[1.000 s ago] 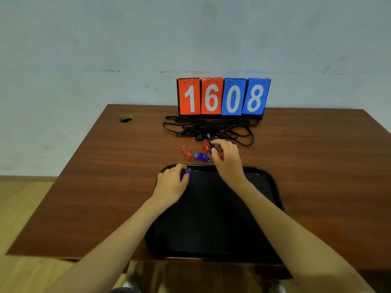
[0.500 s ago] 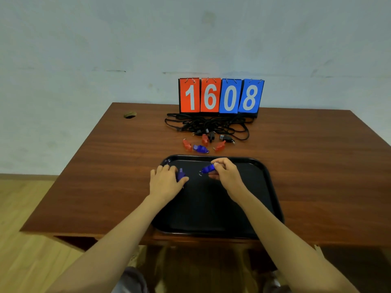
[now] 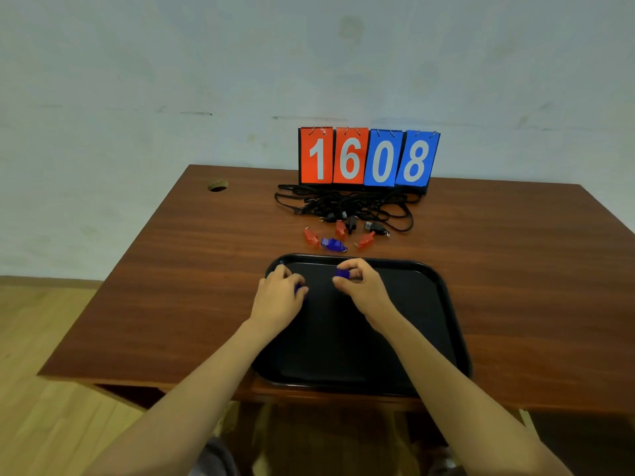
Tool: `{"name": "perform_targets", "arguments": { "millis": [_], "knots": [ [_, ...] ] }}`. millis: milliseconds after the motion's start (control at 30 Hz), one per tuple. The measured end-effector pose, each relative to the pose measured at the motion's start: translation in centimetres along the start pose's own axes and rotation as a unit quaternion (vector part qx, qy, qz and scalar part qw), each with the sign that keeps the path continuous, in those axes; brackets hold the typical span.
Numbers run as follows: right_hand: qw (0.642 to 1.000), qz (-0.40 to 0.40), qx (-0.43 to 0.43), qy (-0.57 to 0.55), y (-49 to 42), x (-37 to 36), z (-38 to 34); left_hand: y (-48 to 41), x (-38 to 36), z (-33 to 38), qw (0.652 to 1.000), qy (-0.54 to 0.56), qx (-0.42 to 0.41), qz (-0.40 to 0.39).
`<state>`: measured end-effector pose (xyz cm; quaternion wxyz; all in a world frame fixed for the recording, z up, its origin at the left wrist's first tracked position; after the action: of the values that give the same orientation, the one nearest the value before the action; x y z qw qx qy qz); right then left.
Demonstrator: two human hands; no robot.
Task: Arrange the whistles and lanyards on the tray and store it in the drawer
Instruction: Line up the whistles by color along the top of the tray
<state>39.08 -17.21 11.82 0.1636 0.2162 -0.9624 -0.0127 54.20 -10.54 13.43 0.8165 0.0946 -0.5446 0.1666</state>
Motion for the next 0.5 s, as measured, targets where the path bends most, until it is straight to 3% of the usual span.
{"name": "perform_targets", "arguments": {
  "millis": [167, 267, 333, 500],
  "knots": [
    [0.998, -0.028, 0.031, 0.056, -0.2, -1.1, -0.5, -1.7, 0.3, -0.5, 1.000, 0.009, -0.009, -0.013],
    [0.995, -0.021, 0.053, 0.086, -0.4, -1.2, -0.9, -1.7, 1.4, -0.9, 0.999, 0.014, -0.028, 0.025],
    [0.993, -0.019, 0.061, 0.100, -0.5, -1.3, -0.9, -1.2, 1.9, -0.7, 0.997, -0.005, -0.065, 0.052],
    [0.987, -0.050, 0.073, 0.133, -0.8, -2.5, -0.7, -0.7, 0.7, -1.4, 0.988, -0.095, -0.120, 0.028]
  ]
}}
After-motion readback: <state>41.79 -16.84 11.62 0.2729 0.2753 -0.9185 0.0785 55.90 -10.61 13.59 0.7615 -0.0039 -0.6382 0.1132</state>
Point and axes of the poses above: each hand's wrist, its own y-axis away from the middle knuckle, its own x-axis out of the back of the hand, z = x × y, the point moved 10 cm from there along -y, towards the middle knuckle, and after that the axes turned 8 degrees about x, right-handed, at the moved point
